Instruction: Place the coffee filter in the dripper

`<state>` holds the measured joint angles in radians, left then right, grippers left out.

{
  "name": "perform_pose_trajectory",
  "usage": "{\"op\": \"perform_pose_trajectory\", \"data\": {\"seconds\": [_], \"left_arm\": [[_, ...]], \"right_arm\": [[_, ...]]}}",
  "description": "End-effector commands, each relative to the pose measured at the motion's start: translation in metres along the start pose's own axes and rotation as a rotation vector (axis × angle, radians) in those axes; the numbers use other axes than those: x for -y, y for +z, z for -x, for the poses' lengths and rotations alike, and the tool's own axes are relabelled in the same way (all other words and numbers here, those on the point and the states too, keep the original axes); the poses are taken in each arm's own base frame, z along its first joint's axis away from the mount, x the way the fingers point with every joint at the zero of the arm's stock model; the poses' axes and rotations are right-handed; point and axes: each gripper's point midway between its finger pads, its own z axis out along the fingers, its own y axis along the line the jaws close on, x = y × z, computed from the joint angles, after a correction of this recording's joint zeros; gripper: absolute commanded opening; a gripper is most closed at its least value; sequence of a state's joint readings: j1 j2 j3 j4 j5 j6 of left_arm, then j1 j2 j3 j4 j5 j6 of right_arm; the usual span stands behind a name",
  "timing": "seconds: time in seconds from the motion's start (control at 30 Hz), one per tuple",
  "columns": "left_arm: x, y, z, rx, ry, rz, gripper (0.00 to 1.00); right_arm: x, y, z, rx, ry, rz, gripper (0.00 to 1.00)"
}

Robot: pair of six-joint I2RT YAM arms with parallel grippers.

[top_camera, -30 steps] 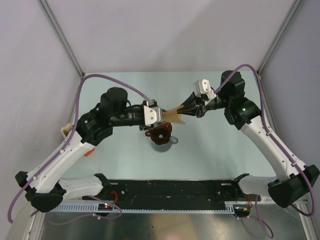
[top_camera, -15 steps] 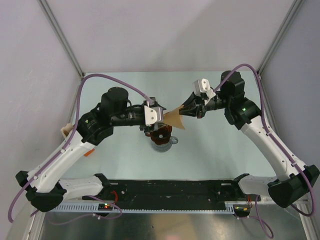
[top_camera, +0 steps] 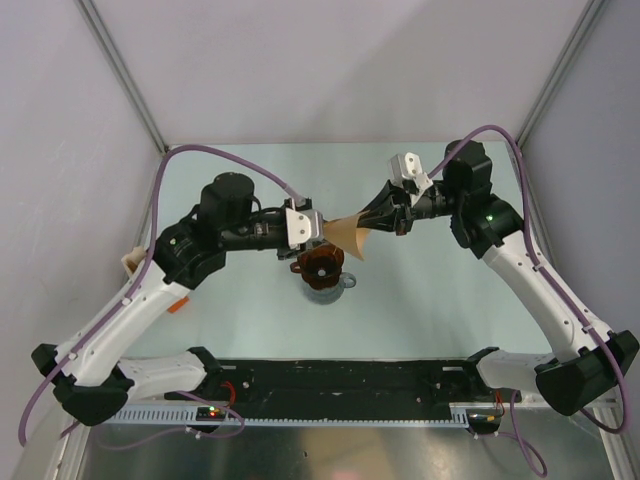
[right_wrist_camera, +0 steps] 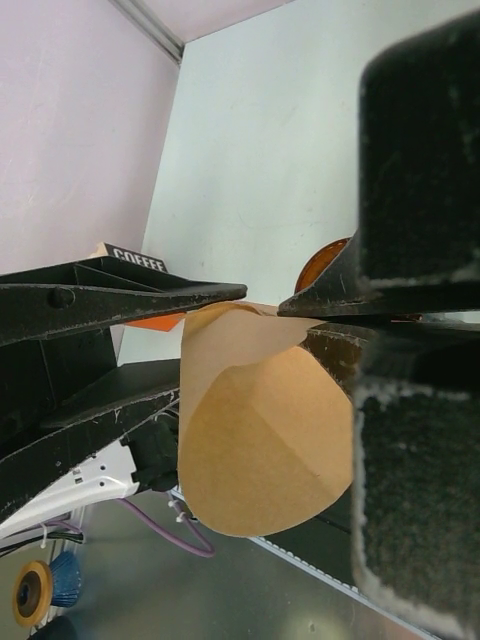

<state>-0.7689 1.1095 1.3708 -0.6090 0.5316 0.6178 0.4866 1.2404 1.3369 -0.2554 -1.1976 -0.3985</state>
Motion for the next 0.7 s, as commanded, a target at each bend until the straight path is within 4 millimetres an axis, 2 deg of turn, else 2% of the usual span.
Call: {"op": "perform_pose_trajectory", "data": {"seconds": [0.0, 0.1, 0.17, 0.37, 0.6, 0.67], "left_arm": [[-0.002, -0.009, 0.021, 0.071, -0.027, -0.007, 0.45], [-0.001, -0.011, 0.024, 0.084, -0.039, -0.013, 0.52], [-0.002, -0.012, 0.025, 0.089, -0.048, -0.015, 0.50], [-0.002, -0.014, 0.028, 0.108, -0.056, -0.033, 0.35], [-0.004, -0.017, 0.033, 0.134, -0.092, -0.057, 0.25], [-0.006, -0.018, 0.035, 0.141, -0.111, -0.063, 0.18]], "right_arm": [[0.000, -0.001, 0.009, 0.011, -0.032, 0.011, 0.00], [0.000, 0.000, 0.007, 0.009, -0.024, 0.015, 0.00], [0.000, 0.000, 0.006, 0.010, -0.022, 0.017, 0.00], [-0.001, 0.000, 0.007, 0.013, -0.018, 0.023, 0.00], [-0.001, 0.000, 0.011, 0.023, -0.016, 0.021, 0.00], [0.001, 0.000, 0.017, 0.036, -0.013, 0.012, 0.03]]}}
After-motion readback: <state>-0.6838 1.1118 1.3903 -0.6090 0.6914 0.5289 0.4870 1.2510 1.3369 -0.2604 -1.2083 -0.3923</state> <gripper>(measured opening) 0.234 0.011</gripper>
